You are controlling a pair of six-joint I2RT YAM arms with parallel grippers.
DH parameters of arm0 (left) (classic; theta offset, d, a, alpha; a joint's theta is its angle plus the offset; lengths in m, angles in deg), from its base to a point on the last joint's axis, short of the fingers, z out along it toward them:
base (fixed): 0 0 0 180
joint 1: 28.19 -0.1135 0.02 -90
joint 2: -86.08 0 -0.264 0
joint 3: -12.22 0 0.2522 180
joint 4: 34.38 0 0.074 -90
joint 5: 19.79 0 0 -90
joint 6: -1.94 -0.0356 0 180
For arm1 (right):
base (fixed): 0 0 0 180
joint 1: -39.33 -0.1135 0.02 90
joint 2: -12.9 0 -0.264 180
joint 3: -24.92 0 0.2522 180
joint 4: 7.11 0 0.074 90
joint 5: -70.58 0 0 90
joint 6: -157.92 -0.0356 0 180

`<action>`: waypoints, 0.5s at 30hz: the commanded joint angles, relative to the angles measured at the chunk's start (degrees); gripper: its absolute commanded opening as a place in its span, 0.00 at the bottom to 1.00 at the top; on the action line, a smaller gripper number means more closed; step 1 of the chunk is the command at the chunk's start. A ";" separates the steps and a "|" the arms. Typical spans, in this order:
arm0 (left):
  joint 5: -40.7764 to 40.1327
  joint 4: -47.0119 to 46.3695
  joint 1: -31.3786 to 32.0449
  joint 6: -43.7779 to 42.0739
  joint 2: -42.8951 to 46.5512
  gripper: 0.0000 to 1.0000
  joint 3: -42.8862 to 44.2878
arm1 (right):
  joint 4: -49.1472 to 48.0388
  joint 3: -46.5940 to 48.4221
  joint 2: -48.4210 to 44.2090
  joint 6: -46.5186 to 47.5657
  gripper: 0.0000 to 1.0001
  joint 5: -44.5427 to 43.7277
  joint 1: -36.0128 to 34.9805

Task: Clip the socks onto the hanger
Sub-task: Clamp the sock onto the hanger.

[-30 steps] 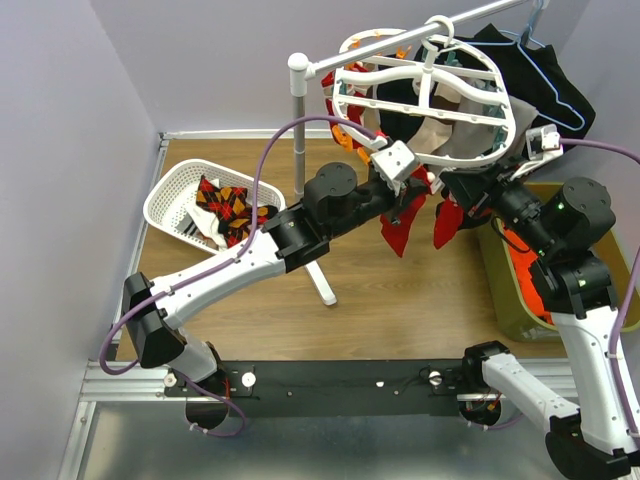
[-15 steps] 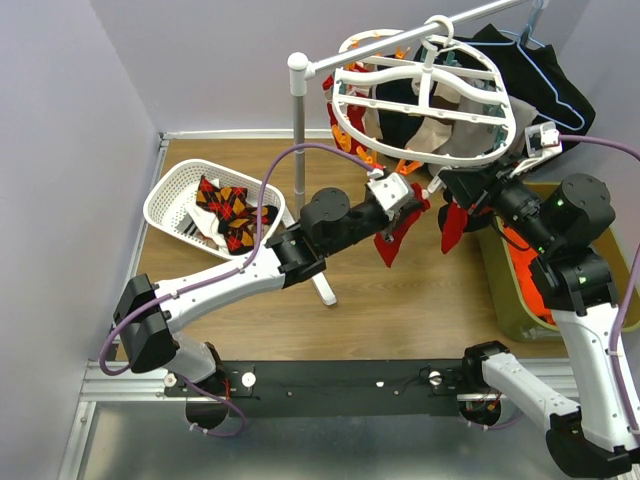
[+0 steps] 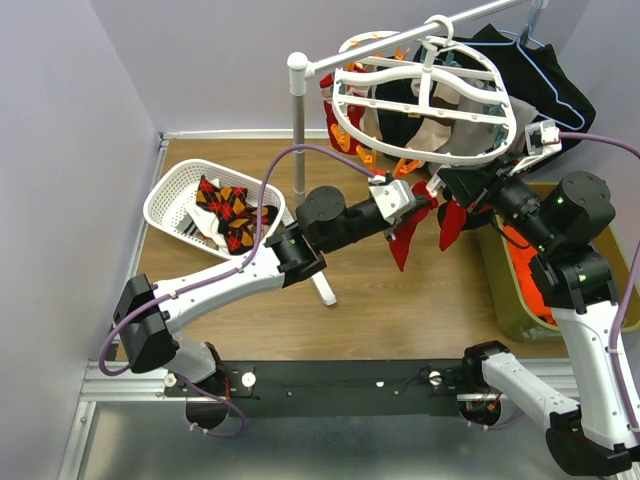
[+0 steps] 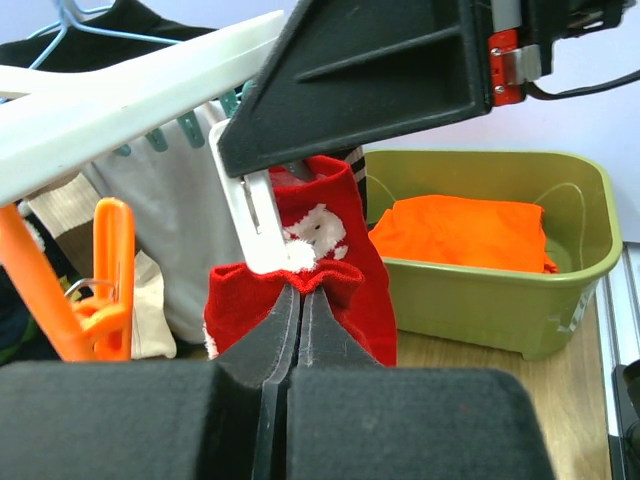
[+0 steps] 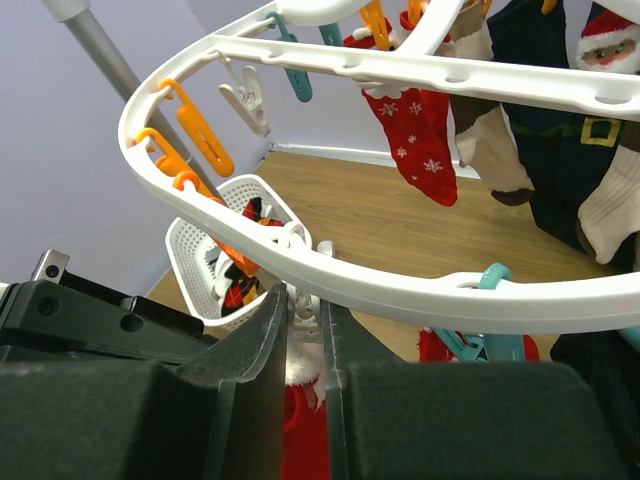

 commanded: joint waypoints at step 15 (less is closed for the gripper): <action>1.33 -1.03 0.53 -3.17 -1.97 0.00 3.04 | -1.41 0.87 0.51 -0.88 0.13 0.75 -0.17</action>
